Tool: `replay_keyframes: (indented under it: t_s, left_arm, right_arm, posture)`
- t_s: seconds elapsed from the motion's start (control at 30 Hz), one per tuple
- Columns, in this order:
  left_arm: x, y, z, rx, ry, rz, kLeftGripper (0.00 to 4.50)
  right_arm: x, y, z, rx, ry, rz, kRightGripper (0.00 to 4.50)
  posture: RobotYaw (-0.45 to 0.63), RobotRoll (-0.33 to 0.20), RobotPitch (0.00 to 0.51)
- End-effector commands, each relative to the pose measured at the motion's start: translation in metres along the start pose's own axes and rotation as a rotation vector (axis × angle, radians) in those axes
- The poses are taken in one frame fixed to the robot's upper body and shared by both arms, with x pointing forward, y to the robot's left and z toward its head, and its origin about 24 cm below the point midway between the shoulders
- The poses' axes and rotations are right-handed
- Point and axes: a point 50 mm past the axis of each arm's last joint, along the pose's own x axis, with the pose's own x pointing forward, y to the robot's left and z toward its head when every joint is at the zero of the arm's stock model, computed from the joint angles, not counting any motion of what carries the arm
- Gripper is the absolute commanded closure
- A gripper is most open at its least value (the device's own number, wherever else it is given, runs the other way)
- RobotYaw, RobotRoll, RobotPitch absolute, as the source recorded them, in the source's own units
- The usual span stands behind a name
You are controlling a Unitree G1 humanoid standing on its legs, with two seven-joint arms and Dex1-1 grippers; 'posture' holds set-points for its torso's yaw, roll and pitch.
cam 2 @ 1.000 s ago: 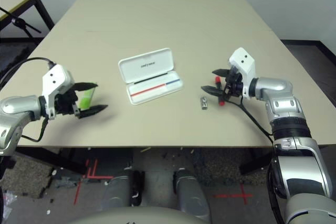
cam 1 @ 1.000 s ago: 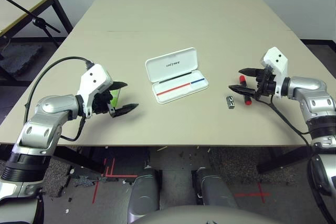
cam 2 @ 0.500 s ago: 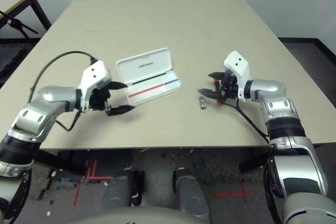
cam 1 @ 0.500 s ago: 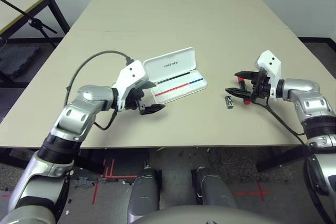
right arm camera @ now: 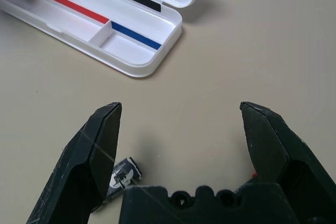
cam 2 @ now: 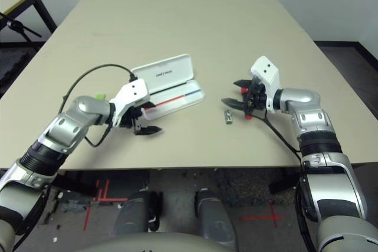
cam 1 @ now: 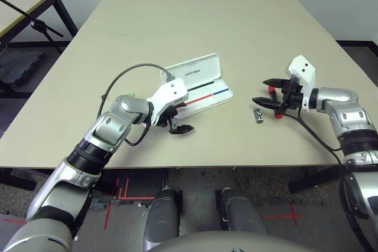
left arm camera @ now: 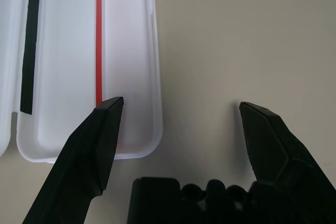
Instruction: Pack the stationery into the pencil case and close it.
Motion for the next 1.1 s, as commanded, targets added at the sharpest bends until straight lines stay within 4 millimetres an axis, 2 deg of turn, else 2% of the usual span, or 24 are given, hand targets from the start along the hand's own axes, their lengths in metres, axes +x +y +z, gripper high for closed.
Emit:
replay_keyframes:
  t_s: [0.03, 0.3, 0.4, 0.7, 0.97, 1.1]
  left_arm:
    - [0.003, 0.000, -0.002, 0.016, 0.043, -0.014, 0.03]
    - [0.006, -0.001, -0.002, 0.010, 0.050, -0.027, 0.03]
    - [0.007, -0.001, -0.002, 0.008, 0.047, -0.038, 0.97]
    - [0.007, -0.005, 0.000, 0.002, 0.038, -0.086, 4.48]
    - [0.005, -0.004, 0.000, 0.031, 0.051, -0.097, 4.48]
    - [-0.004, -0.005, 0.004, 0.124, 0.065, -0.126, 4.48]
  right_arm:
    - [0.001, 0.001, 0.000, -0.007, -0.002, -0.003, 0.00]
    - [0.001, 0.002, 0.000, -0.014, 0.002, -0.008, 0.00]
    - [0.001, 0.002, 0.000, -0.017, 0.002, -0.010, 0.00]
    - [0.003, 0.003, 0.000, -0.030, 0.001, -0.016, 0.00]
    - [-0.002, 0.010, 0.001, 0.016, 0.000, 0.072, 0.00]
    - [-0.007, 0.016, 0.003, 0.039, 0.015, 0.134, 0.00]
  posture:
    - [-0.05, 0.000, 0.076]
    - [-0.05, 0.000, 0.076]
    - [-0.05, 0.000, 0.075]
    - [-0.06, 0.000, 0.073]
    - [-0.06, 0.000, 0.075]
    - [-0.06, 0.000, 0.076]
